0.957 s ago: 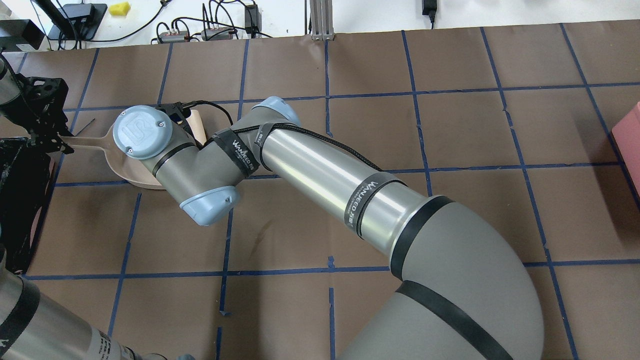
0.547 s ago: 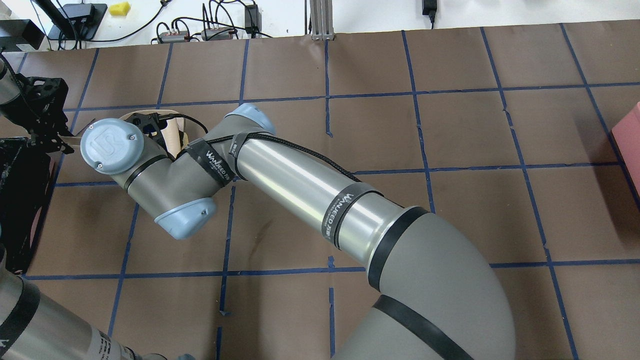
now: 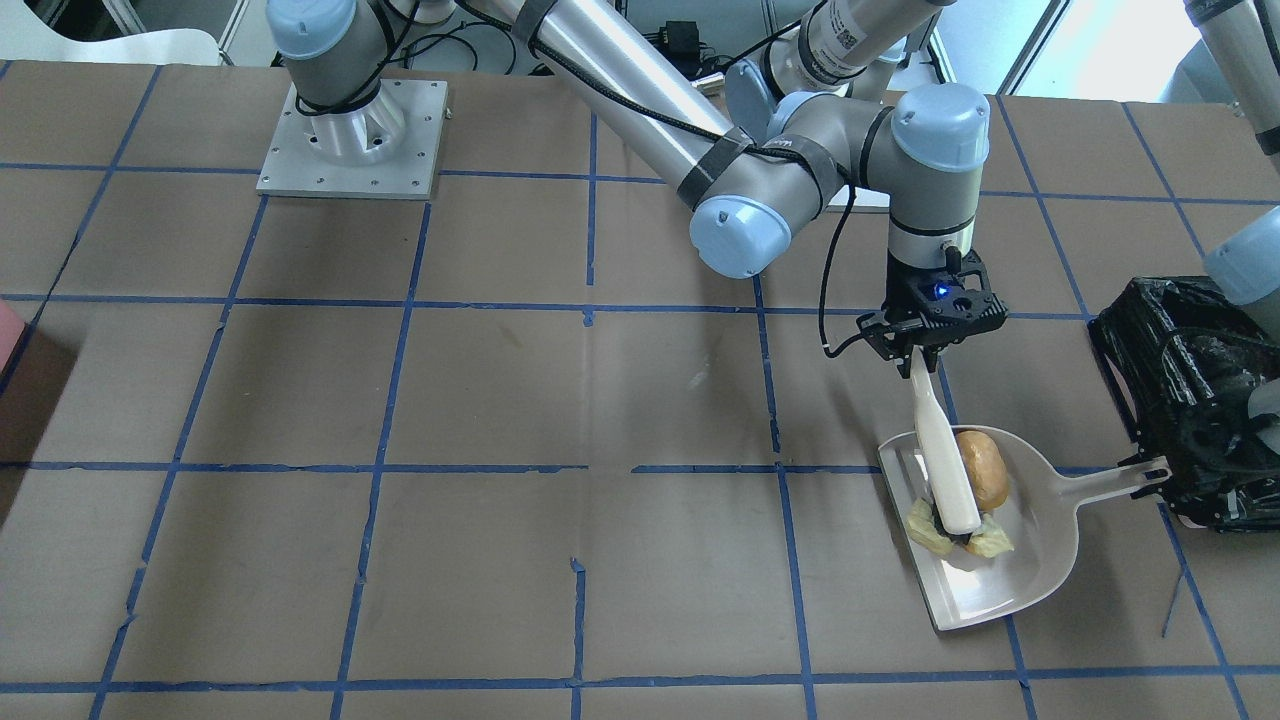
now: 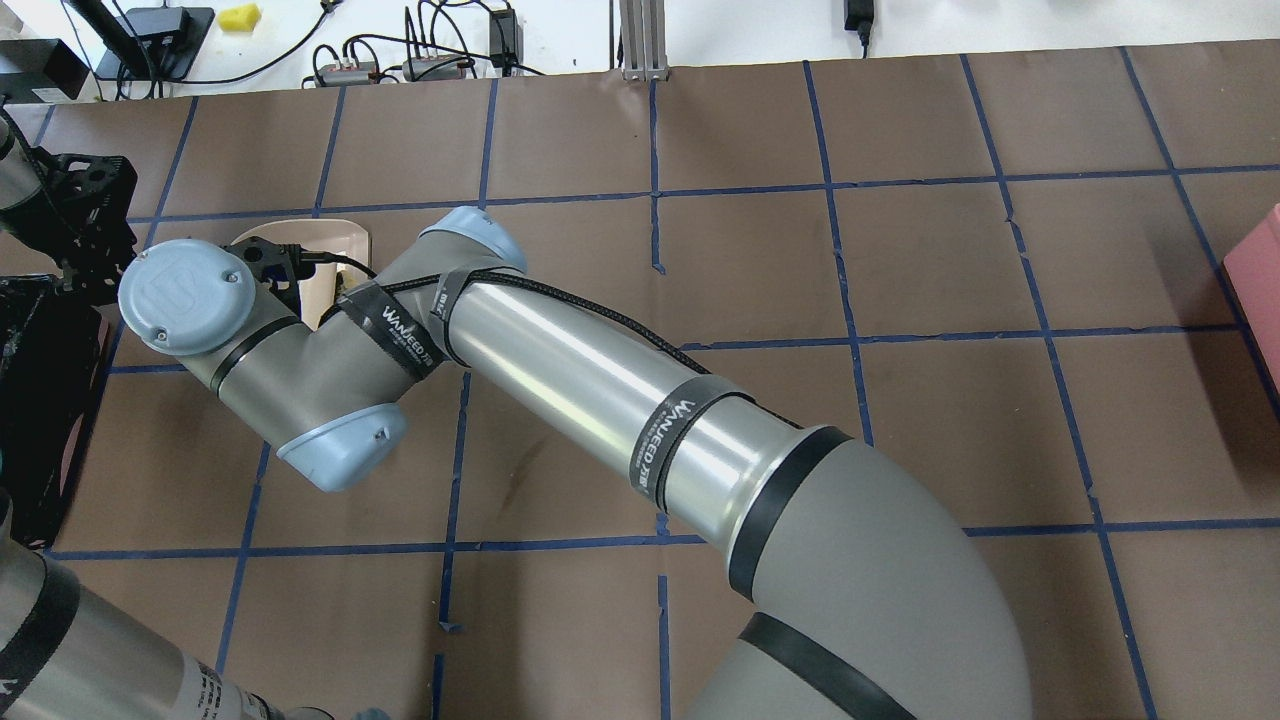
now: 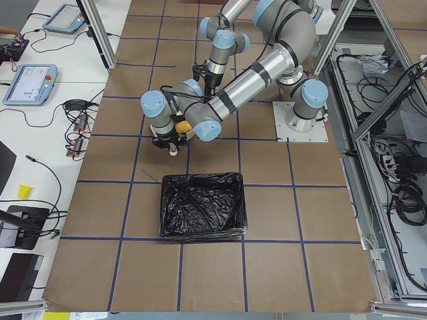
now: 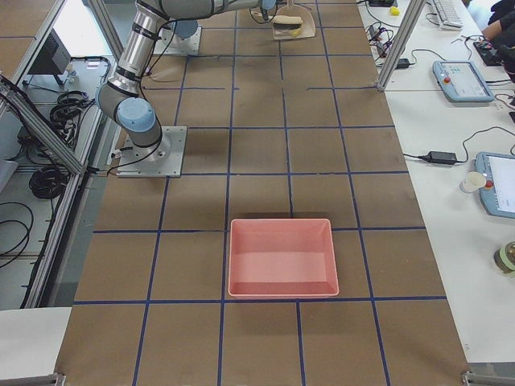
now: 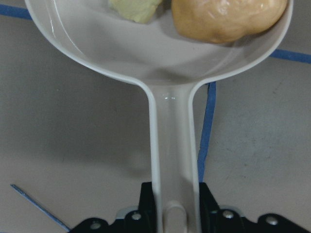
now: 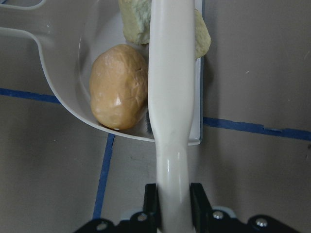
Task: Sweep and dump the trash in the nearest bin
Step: 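Sweep the chunks and potato into the dustpan with the right gripper's brush, then lift the loaded dustpan with the left gripper while the right gripper holds the brush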
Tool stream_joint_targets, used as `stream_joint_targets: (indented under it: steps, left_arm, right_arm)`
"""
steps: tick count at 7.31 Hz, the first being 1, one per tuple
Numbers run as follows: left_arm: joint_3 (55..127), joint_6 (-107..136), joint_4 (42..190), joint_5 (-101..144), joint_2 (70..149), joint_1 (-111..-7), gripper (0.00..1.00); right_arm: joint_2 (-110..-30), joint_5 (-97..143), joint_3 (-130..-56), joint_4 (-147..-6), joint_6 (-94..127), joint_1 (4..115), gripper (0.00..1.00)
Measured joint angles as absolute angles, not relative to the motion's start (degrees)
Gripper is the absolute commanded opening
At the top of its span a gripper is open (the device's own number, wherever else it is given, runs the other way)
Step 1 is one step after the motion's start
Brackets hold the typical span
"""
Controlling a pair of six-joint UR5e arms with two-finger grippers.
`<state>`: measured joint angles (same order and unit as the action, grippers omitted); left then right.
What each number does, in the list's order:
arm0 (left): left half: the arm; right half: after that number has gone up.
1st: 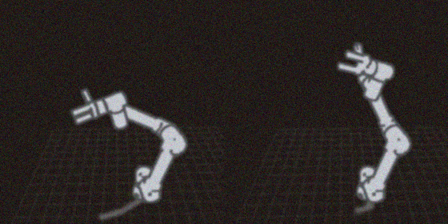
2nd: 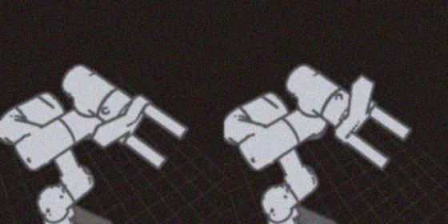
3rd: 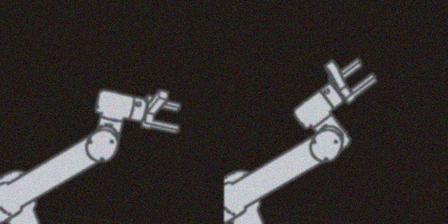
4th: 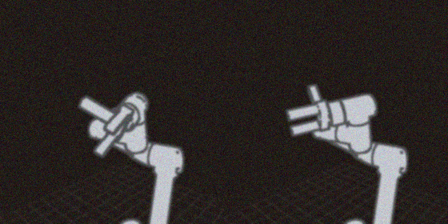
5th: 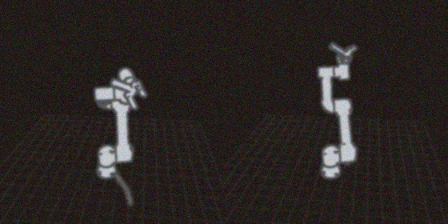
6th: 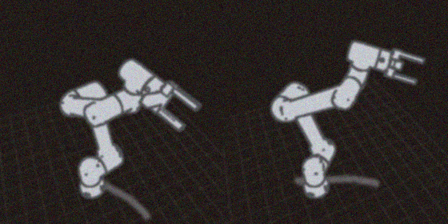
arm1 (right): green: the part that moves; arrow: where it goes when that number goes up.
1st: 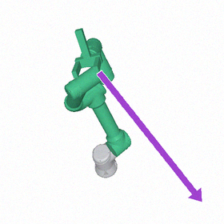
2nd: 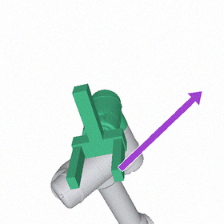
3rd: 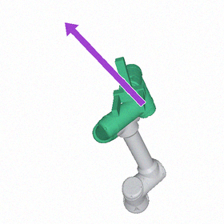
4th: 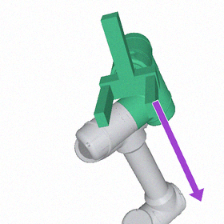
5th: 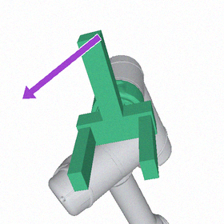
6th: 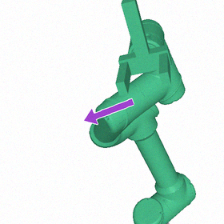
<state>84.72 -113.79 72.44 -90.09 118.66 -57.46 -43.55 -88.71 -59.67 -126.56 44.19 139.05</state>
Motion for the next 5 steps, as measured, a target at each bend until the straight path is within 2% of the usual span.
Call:
stream_joint_targets:
  steps: [5]
  left_arm:
    - [86.34, -113.15, 73.36, -82.06, 119.51, -56.31, 0.07]
  right_arm:
    - [-48.95, -86.54, -59.9, -122.98, 42.68, 135.55, 0.2]
